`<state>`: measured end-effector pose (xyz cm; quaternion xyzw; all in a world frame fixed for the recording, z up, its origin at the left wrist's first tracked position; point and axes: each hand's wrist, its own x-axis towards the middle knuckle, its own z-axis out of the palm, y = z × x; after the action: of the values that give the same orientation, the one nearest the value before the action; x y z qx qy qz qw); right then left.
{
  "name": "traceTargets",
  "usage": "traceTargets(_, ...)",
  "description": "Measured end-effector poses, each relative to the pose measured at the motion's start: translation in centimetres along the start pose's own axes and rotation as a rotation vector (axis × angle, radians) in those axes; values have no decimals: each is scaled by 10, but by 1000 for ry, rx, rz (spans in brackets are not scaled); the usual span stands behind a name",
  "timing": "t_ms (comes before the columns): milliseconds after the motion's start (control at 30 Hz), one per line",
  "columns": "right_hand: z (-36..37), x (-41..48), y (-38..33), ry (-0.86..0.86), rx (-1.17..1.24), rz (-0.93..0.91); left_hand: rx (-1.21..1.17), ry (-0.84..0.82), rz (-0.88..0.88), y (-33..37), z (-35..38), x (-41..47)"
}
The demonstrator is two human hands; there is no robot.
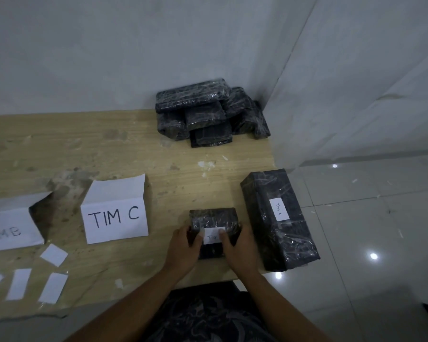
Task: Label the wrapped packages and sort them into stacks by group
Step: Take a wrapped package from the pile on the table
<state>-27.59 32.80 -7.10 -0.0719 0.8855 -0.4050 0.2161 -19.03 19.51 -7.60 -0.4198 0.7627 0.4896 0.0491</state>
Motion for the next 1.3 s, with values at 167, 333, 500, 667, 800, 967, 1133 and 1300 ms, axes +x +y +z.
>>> traceTargets(167,-3,-5,-4,-4,-21,40,-111,-10,55,10,-3,-6)
traceTargets(333,-5,-7,1,-37,114,65,-229,-30,69,8,-3,-4)
traceTargets(500,-7,-10,11,6,75,32,-171,-2,114,11,-3,-7)
traceTargets(667,-8,-16,21,14,-14,63,-57,-48,142,15,-3,-2)
traceTargets(800,-14,-28,31,29,12,27,0,-35,184,15,1,14)
traceTargets(967,-25,-40,34,35,-90,-52,87,-149,138,21,10,24)
traceTargets(1133,-35,-46,41,21,-177,23,88,-265,112,19,15,28)
traceTargets(1300,-34,-47,42,49,-293,63,113,-194,171,21,23,21)
